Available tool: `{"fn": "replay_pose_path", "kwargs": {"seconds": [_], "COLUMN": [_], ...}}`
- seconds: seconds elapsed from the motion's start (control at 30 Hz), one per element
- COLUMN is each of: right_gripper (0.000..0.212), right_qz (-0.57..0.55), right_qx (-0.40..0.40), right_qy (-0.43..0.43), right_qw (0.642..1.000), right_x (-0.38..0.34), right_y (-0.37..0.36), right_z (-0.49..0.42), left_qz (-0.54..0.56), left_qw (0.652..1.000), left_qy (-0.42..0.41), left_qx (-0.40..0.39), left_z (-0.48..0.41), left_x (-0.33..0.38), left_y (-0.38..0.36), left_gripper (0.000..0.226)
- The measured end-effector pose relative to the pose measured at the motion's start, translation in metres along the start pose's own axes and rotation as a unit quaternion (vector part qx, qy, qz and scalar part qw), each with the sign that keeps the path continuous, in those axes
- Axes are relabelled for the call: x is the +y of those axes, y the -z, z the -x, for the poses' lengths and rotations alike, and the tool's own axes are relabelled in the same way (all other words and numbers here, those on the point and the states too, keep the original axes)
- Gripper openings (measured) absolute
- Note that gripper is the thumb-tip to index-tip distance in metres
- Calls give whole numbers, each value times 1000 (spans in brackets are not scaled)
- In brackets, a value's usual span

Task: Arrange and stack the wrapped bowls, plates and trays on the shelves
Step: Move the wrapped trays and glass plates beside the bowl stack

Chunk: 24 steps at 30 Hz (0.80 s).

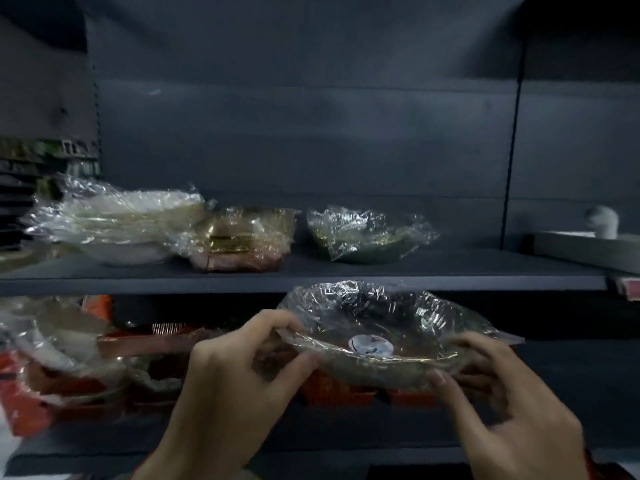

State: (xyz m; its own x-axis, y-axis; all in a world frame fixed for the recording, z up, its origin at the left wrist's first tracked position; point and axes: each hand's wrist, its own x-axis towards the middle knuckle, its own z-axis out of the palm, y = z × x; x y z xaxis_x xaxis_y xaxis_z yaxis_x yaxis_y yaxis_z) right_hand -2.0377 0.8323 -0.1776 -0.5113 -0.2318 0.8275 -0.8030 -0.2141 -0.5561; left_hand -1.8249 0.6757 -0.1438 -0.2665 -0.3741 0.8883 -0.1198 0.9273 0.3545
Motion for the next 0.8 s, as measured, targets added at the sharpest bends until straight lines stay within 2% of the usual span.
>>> {"fn": "replay_pose_path", "kwargs": {"seconds": [0.2, 0.37, 0.6, 0.8], "right_gripper": [43, 42, 34, 30], "right_qz": [-12, -42, 43, 111], "right_qx": [-18, -49, -49, -70], "right_qy": [13, -1, 8, 4], "right_qw": [1000, 998, 998, 991], "right_x": [-31, -31, 7, 54], "right_y": [12, -4, -46, -82], "right_z": [-49, -109, -198, -264], "left_qz": [-1, -20, -57, -103], "left_qw": [1000, 1000, 998, 993], "left_qy": [-5, 19, 22, 33], "left_qx": [2, 15, 15, -41], "left_z": [-49, -106, -173, -217], "left_x": [20, 9, -34, -65], "left_y": [20, 2, -60, -108], "left_gripper": [34, 29, 26, 24]}}
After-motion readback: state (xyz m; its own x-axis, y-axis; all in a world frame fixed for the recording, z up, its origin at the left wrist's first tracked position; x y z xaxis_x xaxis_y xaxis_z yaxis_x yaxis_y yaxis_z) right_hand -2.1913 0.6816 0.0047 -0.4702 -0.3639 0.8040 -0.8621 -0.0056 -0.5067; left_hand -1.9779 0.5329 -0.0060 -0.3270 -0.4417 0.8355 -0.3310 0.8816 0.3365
